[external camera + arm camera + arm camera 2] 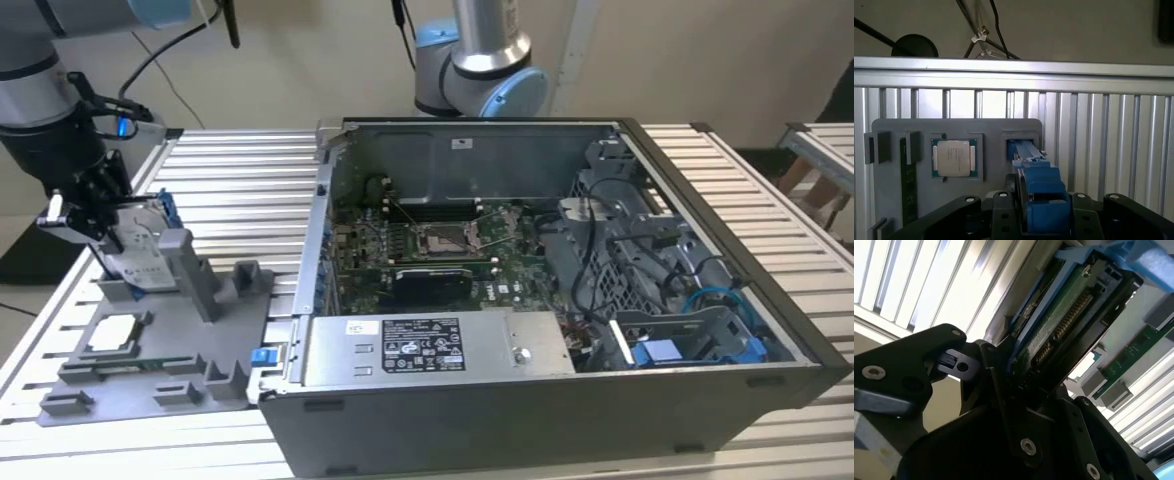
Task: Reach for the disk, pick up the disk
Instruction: 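Pick up the disk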
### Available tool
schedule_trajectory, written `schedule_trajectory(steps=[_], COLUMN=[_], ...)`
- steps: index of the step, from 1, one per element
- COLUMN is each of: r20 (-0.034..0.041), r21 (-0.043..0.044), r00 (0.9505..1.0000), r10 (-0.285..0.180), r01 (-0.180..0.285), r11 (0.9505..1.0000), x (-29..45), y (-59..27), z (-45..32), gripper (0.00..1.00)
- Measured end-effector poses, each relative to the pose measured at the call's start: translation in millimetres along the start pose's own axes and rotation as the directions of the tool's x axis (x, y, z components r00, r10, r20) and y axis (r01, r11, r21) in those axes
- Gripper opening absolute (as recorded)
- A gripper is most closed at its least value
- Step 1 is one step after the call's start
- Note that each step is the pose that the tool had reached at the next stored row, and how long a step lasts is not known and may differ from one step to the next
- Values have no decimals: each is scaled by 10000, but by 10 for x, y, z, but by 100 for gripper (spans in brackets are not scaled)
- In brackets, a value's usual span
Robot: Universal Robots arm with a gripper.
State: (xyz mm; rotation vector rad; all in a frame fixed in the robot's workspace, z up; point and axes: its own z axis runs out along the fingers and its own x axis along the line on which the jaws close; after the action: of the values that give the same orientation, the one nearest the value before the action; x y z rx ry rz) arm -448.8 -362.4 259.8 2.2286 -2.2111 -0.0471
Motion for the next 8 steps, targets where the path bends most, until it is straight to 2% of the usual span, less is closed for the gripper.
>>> schedule_trajectory(steps=[4, 8], r20=[-1, -1], r21=[0, 0], r00=[10000, 10000], r10=[0, 0], r01=[0, 0], r11=[10000, 10000], x=[0, -1], y=[0, 2], z=[-3, -49], gripper=[0, 0])
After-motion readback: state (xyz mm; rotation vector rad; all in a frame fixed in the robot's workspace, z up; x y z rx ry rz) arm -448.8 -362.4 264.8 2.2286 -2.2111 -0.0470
